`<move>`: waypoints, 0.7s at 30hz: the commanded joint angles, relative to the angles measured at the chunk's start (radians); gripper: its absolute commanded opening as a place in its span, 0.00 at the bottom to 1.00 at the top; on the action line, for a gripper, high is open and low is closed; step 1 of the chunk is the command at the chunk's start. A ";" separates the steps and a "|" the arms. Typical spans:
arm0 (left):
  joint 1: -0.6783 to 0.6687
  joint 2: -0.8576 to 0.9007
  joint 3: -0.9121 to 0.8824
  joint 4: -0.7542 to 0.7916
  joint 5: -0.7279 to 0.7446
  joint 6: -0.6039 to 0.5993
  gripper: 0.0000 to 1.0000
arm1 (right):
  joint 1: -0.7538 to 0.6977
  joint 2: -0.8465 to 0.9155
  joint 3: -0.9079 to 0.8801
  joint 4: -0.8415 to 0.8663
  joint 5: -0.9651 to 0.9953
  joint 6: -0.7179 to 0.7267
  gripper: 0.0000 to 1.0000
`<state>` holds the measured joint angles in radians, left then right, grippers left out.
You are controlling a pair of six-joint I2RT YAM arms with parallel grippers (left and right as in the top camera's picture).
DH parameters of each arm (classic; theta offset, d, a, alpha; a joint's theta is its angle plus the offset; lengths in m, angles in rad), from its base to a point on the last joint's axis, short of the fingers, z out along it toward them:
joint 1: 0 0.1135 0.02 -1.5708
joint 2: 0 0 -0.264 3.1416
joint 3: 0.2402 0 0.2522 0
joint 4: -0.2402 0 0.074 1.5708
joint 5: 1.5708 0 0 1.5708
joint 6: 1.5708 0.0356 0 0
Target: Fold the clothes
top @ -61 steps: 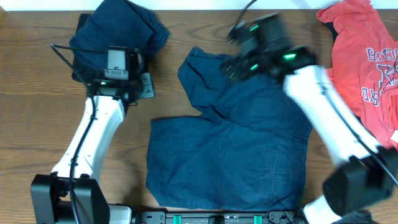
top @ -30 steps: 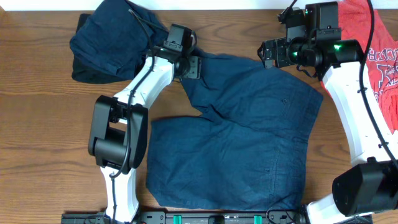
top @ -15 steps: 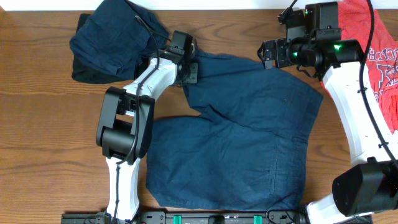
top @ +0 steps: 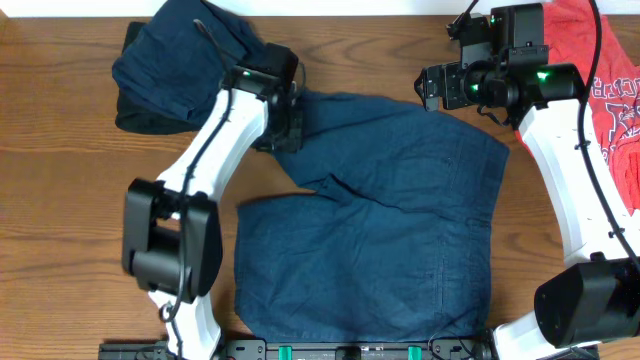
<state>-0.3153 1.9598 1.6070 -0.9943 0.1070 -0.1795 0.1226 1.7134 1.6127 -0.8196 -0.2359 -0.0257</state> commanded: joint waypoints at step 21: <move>0.006 0.013 0.010 0.094 -0.049 0.092 0.56 | -0.111 0.071 -0.233 -0.106 0.150 0.190 0.57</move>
<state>-0.3145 1.9617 1.5902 -0.8963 0.0856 -0.1196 0.0246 1.7763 1.4273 -0.9447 -0.1028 0.1284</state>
